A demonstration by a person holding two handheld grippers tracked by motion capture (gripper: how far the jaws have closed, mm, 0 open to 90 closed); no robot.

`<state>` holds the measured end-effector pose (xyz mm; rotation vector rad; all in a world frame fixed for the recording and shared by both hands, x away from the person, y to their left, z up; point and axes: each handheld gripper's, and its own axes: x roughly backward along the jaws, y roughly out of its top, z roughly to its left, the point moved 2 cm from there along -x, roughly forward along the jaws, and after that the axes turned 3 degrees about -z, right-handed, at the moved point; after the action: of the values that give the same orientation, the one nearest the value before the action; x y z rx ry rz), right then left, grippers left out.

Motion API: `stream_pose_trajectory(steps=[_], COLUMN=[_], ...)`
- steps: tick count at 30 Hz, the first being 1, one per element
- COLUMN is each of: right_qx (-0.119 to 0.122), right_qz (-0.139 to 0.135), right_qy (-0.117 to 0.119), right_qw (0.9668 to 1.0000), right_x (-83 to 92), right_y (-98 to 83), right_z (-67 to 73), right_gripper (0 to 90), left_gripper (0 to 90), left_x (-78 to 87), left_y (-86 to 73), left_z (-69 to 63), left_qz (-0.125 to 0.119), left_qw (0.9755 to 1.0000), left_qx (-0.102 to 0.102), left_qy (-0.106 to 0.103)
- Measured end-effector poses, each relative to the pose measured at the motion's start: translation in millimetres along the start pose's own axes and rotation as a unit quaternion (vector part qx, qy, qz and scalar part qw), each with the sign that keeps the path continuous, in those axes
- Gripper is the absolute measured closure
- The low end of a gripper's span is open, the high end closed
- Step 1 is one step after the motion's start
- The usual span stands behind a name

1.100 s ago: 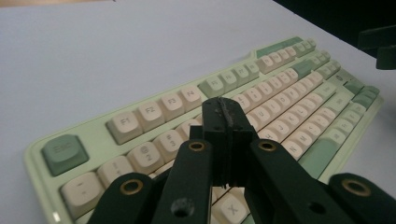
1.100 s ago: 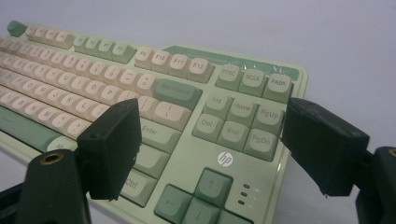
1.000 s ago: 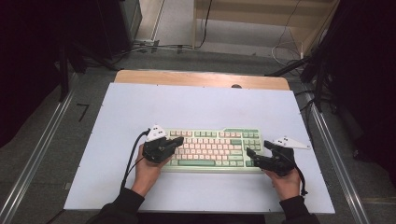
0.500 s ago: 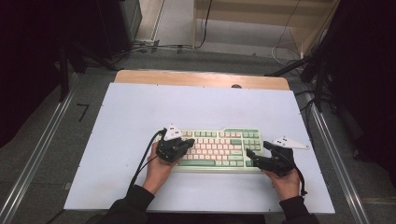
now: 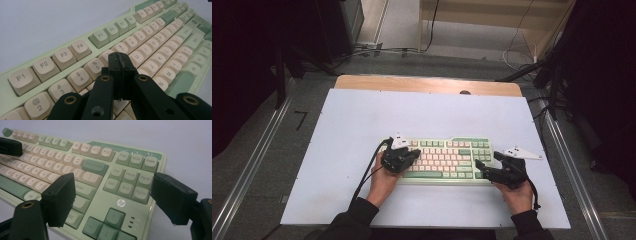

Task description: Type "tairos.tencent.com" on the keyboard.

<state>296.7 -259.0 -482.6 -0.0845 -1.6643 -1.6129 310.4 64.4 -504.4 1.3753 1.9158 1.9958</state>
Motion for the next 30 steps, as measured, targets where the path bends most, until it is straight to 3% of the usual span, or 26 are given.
stream_pose_trajectory(steps=[8, 11, 12, 13, 14, 15, 16, 22, 30], right_qx=[0.002, 0.002, 0.001, 0.000, 0.000, 0.000, 0.001, 0.002, 0.004], right_qz=[0.001, 0.000, 0.000, 0.001, 0.001, 0.001, 0.000, 0.000, 0.002], right_qy=[0.000, 0.000, 0.000, 0.000, 0.000, 0.000, 0.000, 0.000, 0.001], right_qw=[1.0000, 1.0000, 1.0000, 1.0000, 1.0000, 1.0000, 1.0000, 1.0000, 1.0000], right_x=[-0.7, -0.2, 0.2, 0.2, 0.1, 0.1, 0.1, 0.5, -1.3], right_y=[-0.2, 0.0, -0.2, -0.4, -0.3, -0.3, -0.1, -0.3, 0.2], right_z=[0.2, 0.2, 0.2, -0.3, -0.5, -0.5, -0.4, 0.7, 1.5], right_gripper=[18.4, 18.4, 18.4, 18.4, 18.4, 18.4, 18.4, 18.4, 18.4], left_gripper=[90.0, 84.1, 79.4, 61.5, 55.7, 55.7, 39.7, 31.6, 31.3], left_x=[-0.9, 7.2, 10.5, 15.0, 15.0, 17.5, 19.2, 33.2, 56.1], left_y=[-0.1, 4.1, 6.0, 8.2, 8.2, 8.8, 9.1, 8.8, 2.0], left_z=[0.3, 1.2, 1.9, 2.8, 2.8, 4.0, 4.8, 11.0, 24.3], left_qz=[0.013, -0.010, -0.022, -0.035, -0.035, -0.039, -0.040, -0.052, -0.066], left_qw=[0.9999, 0.9998, 0.9996, 0.9990, 0.9990, 0.9987, 0.9985, 0.9976, 0.9958], left_qx=[0.009, 0.016, 0.020, 0.027, 0.027, 0.030, 0.032, 0.043, 0.054], left_qy=[0.001, -0.002, -0.002, 0.007, 0.007, 0.011, 0.017, 0.019, 0.032])
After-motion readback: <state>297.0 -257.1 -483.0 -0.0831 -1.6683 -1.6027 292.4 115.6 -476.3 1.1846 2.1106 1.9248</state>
